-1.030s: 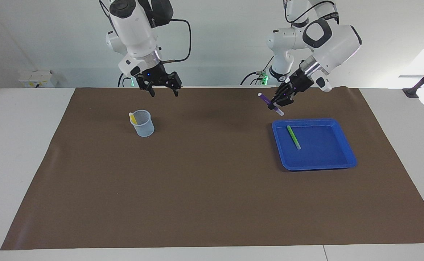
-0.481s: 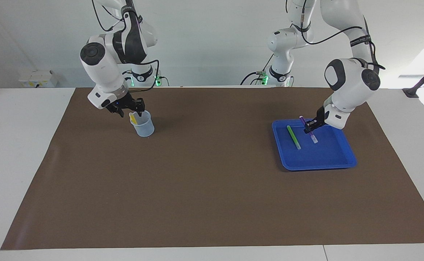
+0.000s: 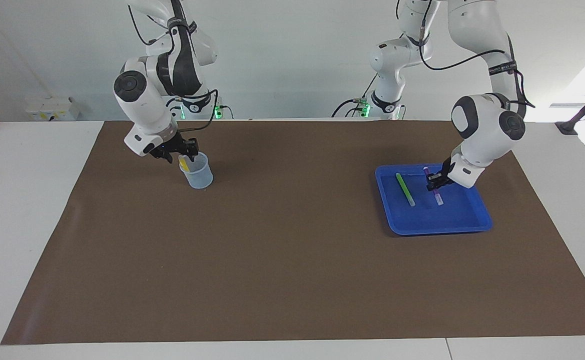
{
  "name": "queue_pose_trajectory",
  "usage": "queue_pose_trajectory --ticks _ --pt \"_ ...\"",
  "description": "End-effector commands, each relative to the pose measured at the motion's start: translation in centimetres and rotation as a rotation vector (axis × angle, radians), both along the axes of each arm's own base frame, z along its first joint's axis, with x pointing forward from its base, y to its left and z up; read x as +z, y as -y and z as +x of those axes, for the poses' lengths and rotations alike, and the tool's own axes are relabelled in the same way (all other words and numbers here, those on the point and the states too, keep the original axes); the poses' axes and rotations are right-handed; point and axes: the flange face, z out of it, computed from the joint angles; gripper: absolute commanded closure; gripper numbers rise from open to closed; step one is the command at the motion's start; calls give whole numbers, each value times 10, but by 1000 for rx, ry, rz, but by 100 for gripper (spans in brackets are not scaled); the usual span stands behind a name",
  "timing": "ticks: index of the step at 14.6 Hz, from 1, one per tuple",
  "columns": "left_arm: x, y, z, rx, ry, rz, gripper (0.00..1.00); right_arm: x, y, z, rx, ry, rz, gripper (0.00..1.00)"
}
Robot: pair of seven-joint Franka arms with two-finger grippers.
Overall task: Right arm passes pens to left for tray arrangement
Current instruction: 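Place the purple pen in the tray while the right gripper returns, then lift the yellow pen from the cup with the right gripper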
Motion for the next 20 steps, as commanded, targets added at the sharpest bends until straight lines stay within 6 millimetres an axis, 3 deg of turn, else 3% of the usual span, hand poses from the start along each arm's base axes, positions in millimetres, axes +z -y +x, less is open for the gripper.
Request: queue_pose_trajectory --ticks 1,5,9,10,11,13,16,19,20 --pt "-12 -4 0 -17 10 17 100 1 6 -5 27 32 -8 34" --pt "-32 -2 -7 -10 14 18 100 1 9 -4 21 35 -8 39" --pt "-33 -4 -8 -13 8 18 100 -5 10 -8 21 33 -8 45" --pt "-33 -3 -9 -19 7 17 58 -5 11 -8 25 32 -7 45" --pt "-33 -4 -9 -21 1 17 1 -5 11 -9 27 30 -7 46" --pt "-33 -4 -9 -22 1 17 0 -5 11 -9 31 30 -6 51" --pt "-34 -4 -9 -21 -2 16 0 -6 10 -9 39 26 -9 82" --pt "-31 -4 -8 -23 1 16 0 -1 8 -5 71 30 -31 100" --pt "-29 -5 -6 -22 -5 15 0 1 6 -4 74 29 -31 100"
